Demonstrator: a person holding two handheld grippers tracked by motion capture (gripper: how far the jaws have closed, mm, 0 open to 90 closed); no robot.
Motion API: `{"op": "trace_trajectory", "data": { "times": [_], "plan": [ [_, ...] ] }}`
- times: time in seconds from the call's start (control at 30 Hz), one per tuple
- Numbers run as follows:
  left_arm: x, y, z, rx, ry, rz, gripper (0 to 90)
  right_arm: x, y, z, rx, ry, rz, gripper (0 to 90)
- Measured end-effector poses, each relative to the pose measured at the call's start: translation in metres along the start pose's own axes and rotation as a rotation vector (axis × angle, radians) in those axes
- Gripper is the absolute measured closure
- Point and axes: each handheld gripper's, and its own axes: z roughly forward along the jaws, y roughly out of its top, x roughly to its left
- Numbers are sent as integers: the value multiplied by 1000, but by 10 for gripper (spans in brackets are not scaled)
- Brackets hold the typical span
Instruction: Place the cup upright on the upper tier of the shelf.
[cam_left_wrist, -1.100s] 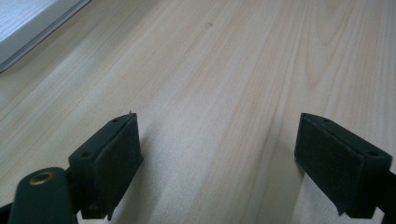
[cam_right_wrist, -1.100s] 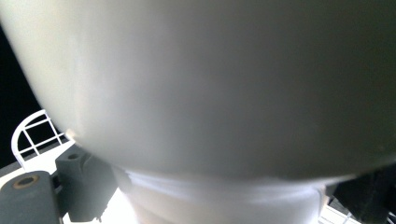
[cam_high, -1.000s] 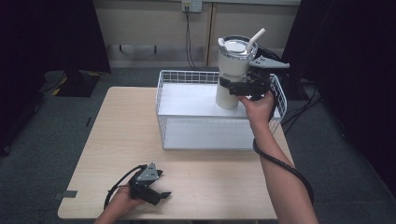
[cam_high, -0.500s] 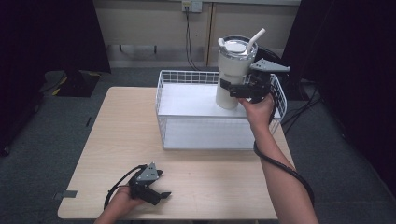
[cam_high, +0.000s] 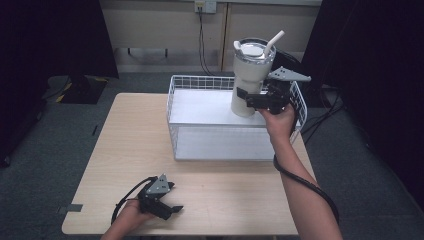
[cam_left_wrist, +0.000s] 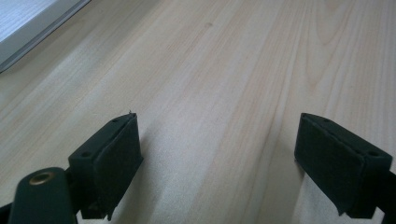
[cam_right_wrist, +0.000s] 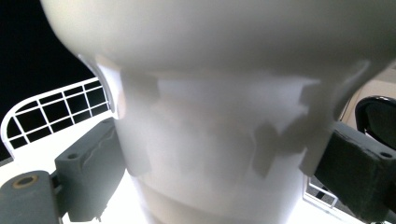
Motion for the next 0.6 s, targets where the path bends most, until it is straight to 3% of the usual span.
{"op": "trace_trajectory", "data": {
  "times": [0.33,0.6],
  "plan": [
    [0,0,0,-1,1,0,139,-3,-8,-10,36,20,0,112],
    [0,0,0,-1,1,0,139,-4,-15,-26,29,22,0,123]
  ]
}}
